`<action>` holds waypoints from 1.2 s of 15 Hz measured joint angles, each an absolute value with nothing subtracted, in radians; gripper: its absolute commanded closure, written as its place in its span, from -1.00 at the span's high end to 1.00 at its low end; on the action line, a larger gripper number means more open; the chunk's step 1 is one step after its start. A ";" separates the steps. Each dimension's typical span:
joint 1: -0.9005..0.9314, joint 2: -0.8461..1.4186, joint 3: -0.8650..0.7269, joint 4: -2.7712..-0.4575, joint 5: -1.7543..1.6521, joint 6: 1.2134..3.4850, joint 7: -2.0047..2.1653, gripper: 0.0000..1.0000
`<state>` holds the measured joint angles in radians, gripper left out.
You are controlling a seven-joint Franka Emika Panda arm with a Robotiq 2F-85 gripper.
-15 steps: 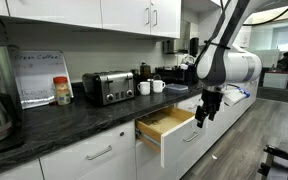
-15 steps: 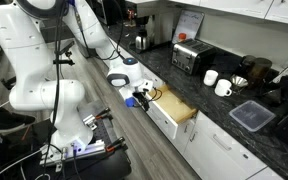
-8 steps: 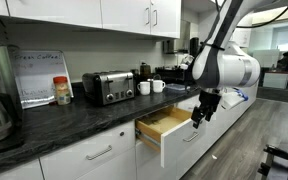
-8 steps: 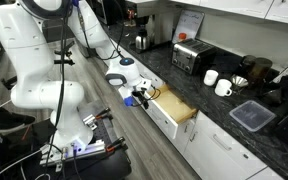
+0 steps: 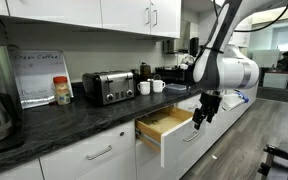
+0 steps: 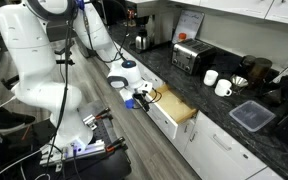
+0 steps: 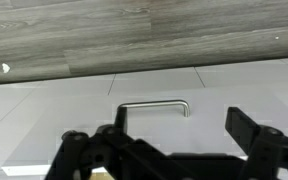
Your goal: Close the top drawer of the kitchen unit
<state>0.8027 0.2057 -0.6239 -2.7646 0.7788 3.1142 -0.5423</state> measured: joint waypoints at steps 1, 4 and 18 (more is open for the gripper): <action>0.769 0.202 -0.594 -2.766 0.745 3.119 -0.509 1.00; 0.754 0.194 -0.578 -2.766 0.739 3.122 -0.504 1.00; 0.382 0.156 -0.313 -2.768 0.267 3.153 -0.221 1.00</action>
